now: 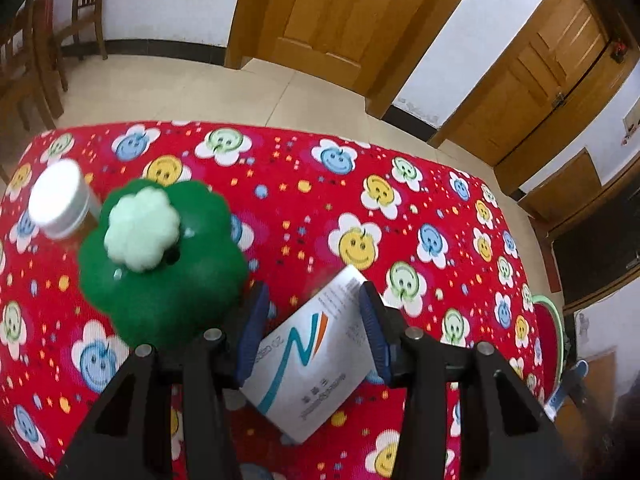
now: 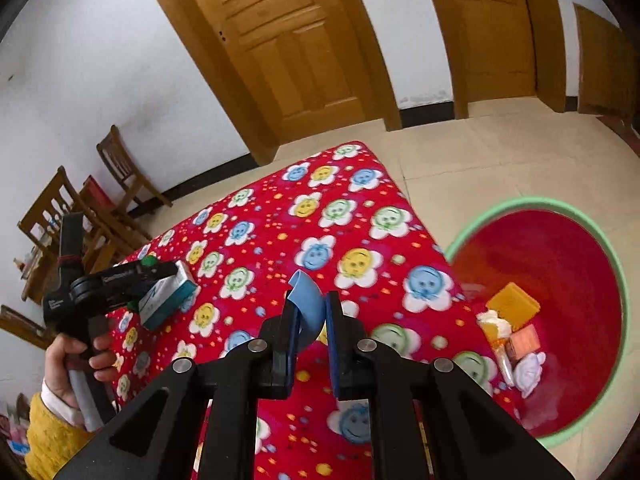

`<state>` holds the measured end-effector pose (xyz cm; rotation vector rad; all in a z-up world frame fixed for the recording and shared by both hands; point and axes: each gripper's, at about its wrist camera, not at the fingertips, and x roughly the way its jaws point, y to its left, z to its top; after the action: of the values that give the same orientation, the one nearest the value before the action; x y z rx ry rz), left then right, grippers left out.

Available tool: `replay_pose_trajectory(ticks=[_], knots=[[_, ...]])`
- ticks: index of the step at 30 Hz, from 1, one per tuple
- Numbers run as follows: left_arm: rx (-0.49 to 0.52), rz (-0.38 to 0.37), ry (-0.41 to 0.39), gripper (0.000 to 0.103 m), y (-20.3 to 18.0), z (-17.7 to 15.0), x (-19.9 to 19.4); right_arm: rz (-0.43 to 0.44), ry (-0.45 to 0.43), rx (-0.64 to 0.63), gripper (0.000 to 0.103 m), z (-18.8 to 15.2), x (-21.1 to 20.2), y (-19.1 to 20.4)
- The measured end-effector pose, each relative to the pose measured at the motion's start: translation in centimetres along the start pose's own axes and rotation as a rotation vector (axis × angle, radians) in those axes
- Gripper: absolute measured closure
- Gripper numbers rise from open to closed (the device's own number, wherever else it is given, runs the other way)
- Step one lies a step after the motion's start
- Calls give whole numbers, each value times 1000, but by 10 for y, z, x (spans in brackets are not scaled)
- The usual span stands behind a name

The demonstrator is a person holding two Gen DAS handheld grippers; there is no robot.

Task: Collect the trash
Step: 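Carry the blue hook with right while left carries the white box over the red bin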

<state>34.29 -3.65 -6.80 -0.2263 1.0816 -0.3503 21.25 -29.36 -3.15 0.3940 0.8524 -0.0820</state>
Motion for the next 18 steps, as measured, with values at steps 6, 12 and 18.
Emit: replay_pose_trajectory(ticks=[6, 12, 18], knots=[[-23, -49, 43, 57, 1, -16, -8, -8, 11, 32, 91, -8, -4, -18], [4, -66, 61, 56, -11, -32, -17, -7, 11, 51, 91, -13, -10, -28], [43, -70, 70, 52, -28, -43, -18, -6, -1, 67, 91, -13, -19, -35]])
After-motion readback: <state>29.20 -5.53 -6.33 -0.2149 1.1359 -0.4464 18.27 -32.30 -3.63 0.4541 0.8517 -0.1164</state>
